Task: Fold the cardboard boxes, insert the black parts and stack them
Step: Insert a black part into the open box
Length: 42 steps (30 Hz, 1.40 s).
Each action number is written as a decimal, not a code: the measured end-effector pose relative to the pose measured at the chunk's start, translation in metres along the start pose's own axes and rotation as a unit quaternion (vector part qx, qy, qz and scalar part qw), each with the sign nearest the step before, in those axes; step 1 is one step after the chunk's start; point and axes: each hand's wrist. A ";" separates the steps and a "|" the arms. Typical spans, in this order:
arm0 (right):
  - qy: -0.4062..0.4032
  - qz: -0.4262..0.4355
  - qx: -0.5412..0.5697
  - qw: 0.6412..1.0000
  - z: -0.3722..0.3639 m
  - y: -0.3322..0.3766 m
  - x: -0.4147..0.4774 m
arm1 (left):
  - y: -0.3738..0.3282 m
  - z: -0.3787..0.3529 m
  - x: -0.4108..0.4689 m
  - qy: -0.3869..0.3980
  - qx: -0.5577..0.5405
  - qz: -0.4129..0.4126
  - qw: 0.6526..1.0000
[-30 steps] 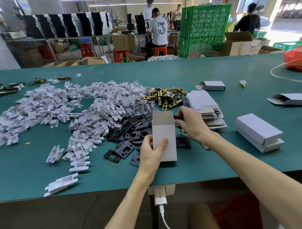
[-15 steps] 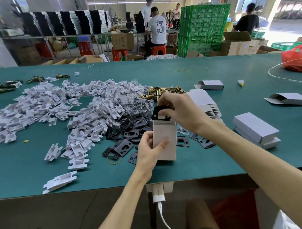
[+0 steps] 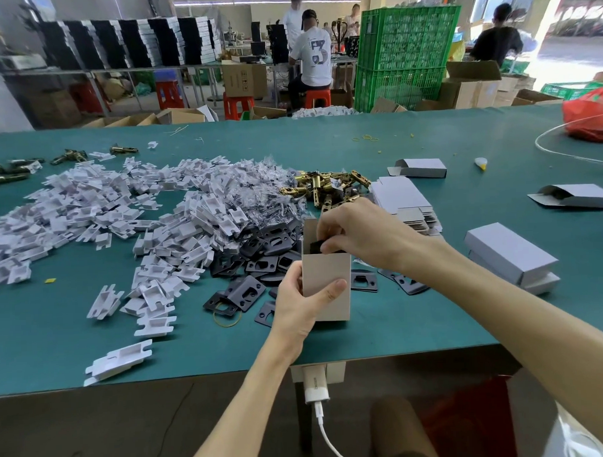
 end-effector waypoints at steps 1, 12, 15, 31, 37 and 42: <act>0.007 -0.002 0.008 1.000 0.000 0.000 -0.001 | 0.000 0.000 0.000 -0.001 0.001 -0.001 1.000; 0.121 0.020 -0.127 0.984 -0.015 0.008 0.003 | 0.005 0.000 0.002 -0.005 0.020 -0.015 1.000; 0.150 0.037 -0.175 0.972 -0.020 0.011 0.008 | 0.005 0.000 0.002 -0.002 0.024 -0.020 1.000; 0.143 0.055 -0.192 0.969 -0.026 0.008 0.002 | 0.004 -0.001 0.000 0.002 0.025 -0.023 0.999; 0.132 0.025 -0.152 0.979 -0.031 0.015 0.006 | 0.004 0.000 0.001 0.004 0.017 -0.028 0.999; 0.138 0.011 -0.174 0.975 -0.031 0.019 0.007 | 0.003 -0.001 0.000 0.004 0.019 -0.029 0.999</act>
Point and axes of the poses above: each hand's wrist, its own x-axis towards the middle knuckle, its own z-axis out of the back of the hand, y = z × x, and after that the axes turned 12 degrees about -y, right-handed
